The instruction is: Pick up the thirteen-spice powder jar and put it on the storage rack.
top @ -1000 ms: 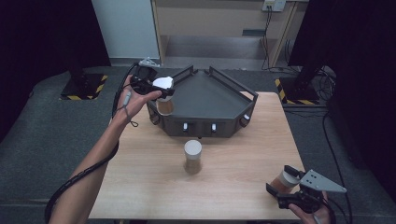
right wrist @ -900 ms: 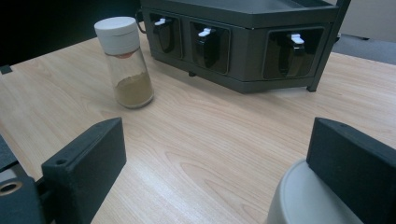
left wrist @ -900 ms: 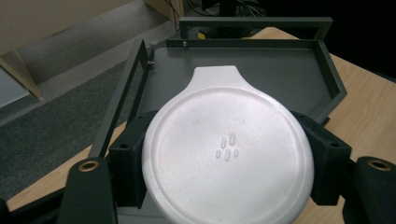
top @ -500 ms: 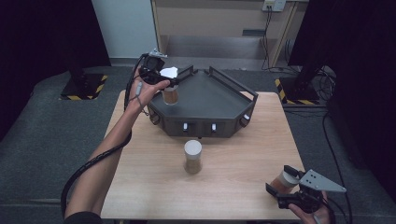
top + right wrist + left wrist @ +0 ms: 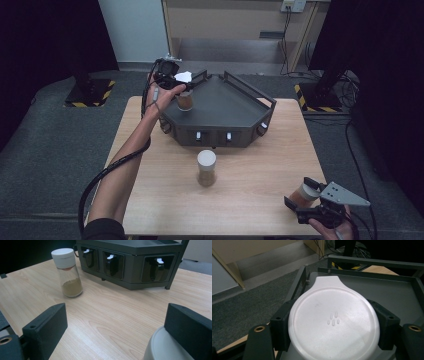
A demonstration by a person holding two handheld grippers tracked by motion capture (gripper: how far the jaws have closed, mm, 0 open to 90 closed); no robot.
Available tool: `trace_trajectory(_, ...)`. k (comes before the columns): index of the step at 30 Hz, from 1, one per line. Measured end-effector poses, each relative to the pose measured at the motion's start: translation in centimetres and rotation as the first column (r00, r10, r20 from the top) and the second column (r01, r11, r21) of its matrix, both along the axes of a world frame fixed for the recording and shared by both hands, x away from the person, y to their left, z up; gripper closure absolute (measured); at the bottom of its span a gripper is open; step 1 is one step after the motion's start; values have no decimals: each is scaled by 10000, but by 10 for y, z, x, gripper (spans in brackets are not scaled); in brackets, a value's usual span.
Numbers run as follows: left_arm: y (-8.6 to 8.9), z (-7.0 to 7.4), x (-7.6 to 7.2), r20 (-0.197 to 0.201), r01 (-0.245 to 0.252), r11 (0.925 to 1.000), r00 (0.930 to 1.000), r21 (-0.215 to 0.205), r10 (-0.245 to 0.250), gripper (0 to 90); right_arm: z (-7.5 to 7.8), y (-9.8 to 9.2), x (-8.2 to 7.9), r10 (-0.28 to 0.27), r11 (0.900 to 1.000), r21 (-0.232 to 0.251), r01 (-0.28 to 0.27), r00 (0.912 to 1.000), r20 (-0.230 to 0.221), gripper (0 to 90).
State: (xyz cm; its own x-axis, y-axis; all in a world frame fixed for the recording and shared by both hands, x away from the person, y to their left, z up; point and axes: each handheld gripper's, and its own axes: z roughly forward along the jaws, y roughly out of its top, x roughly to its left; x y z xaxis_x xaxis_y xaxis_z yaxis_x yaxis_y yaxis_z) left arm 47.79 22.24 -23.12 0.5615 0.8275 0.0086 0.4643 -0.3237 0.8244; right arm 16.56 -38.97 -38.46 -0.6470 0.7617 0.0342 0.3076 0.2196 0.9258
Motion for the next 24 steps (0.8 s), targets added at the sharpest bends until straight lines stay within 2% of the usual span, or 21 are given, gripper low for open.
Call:
trace_trajectory(5, -3, -9, 5, -118, -157, 9999, 9998, -60, 156, 300, 0, 0, 0, 17, 10000, 9, -17, 10000, 14, 52)
trace_trajectory(12, -7, -17, 10, -260, -138, 9999, 9996, -32, 137, 300, 0, -1, 0, 35, 10000, 10, -35, 10000, 19, 53)
trace_trajectory(24, -12, -21, 9, -108, -152, 9999, 9998, 49, 153, 297, 0, 0, 0, 79, 10000, -38, -79, 10000, 26, 53)
